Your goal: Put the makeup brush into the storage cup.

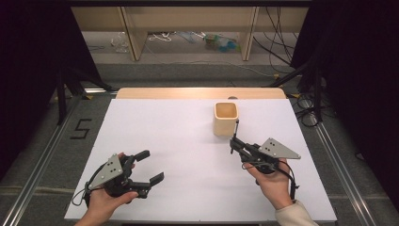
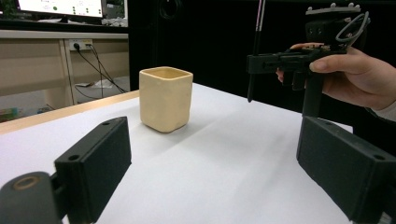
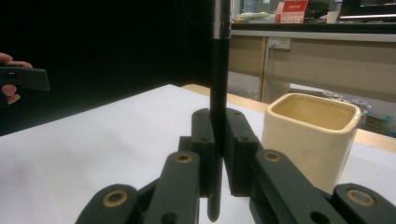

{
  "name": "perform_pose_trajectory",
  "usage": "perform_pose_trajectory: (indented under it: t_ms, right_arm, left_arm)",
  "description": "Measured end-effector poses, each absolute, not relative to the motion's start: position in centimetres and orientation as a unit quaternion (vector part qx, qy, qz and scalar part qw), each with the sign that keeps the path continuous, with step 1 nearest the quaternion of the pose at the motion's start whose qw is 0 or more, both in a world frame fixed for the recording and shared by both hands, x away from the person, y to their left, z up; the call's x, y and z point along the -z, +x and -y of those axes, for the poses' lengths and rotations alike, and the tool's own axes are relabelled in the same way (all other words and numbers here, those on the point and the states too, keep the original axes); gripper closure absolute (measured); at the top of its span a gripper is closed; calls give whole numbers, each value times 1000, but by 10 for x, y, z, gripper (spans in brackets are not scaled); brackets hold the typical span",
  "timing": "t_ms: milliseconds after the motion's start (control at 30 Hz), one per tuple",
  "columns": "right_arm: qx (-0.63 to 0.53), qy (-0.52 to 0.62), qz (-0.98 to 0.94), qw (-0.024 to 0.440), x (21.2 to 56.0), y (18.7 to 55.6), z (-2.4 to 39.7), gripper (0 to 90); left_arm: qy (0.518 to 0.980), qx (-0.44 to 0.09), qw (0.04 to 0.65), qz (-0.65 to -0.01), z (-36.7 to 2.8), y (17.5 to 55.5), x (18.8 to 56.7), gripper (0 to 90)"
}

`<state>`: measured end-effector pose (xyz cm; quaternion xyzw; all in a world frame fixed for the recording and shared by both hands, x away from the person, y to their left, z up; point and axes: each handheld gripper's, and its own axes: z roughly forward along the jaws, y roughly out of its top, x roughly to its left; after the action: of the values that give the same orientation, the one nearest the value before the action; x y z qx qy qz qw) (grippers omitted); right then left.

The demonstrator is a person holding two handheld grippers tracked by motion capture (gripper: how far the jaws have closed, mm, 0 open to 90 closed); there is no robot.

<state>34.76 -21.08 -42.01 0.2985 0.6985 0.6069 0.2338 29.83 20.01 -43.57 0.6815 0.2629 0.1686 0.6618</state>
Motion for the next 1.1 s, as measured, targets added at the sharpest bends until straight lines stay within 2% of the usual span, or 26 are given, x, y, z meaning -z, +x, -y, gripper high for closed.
perform_pose_trajectory:
  t_ms: [600, 800, 867, 900, 1000, 1067, 1100]
  right_arm:
    - [-603, 310, -697, 233, 416, 356, 213, 843]
    - [-599, 317, -695, 239, 414, 360, 214, 842]
    - [-606, 302, -689, 257, 414, 363, 214, 843]
    - [-598, 318, -697, 236, 413, 361, 213, 843]
    - [-606, 304, -686, 262, 413, 367, 213, 842]
    - [-601, 322, -690, 243, 413, 366, 213, 842]
    - [-606, 322, -684, 248, 414, 367, 212, 842]
  left_arm:
    - [685, -182, 653, -266, -210, 296, 435, 102]
    - [685, -182, 651, -271, -210, 296, 436, 102]
    - [686, -181, 651, -270, -210, 296, 436, 102]
    - [686, -181, 651, -271, -210, 296, 436, 102]
    - [686, -181, 650, -272, -210, 296, 436, 102]
    - [687, -182, 649, -273, -210, 296, 436, 105]
    - [687, -182, 648, -272, -210, 296, 436, 106]
